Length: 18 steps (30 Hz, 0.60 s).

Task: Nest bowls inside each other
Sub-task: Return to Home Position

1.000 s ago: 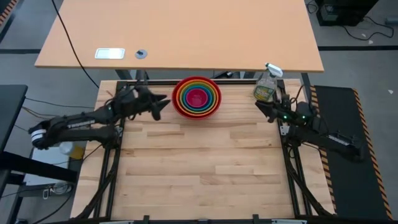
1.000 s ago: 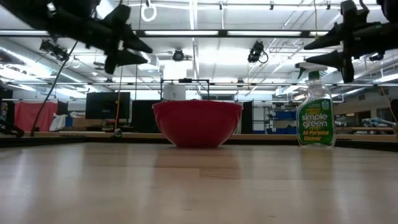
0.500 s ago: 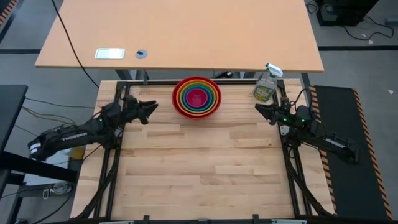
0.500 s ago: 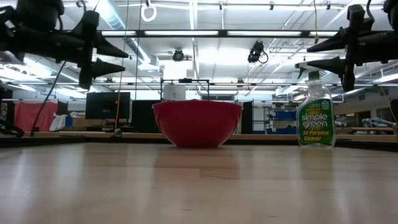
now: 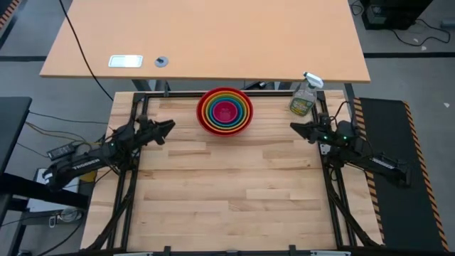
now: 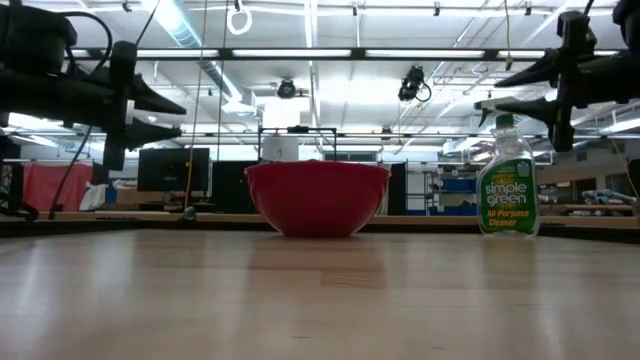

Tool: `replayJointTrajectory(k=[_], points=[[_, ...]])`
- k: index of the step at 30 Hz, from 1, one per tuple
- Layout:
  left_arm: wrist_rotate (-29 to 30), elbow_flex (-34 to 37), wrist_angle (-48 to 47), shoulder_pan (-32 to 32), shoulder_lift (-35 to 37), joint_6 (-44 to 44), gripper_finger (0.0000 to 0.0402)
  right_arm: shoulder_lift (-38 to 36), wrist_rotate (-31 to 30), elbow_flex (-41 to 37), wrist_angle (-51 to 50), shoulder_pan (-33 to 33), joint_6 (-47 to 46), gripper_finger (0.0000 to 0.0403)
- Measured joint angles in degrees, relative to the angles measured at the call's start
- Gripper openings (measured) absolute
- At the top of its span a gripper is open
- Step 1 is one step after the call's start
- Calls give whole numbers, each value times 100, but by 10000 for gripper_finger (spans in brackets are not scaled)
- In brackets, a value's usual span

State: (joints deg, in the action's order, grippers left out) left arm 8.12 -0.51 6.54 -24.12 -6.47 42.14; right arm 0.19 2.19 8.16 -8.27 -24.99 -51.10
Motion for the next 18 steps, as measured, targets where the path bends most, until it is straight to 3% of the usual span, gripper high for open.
replayJointTrajectory(k=[6, 13, 18], points=[[18, 0, -465, -15, 36, -505, 194, 33, -104, 0, -626, 0, 451, 158], [22, 0, -461, -17, -65, -3418, 194, 55, -104, 0, -936, 0, 2429, 158], [22, 0, -461, -17, -65, -3868, 194, 56, -104, 0, -904, 0, 2546, 159]])
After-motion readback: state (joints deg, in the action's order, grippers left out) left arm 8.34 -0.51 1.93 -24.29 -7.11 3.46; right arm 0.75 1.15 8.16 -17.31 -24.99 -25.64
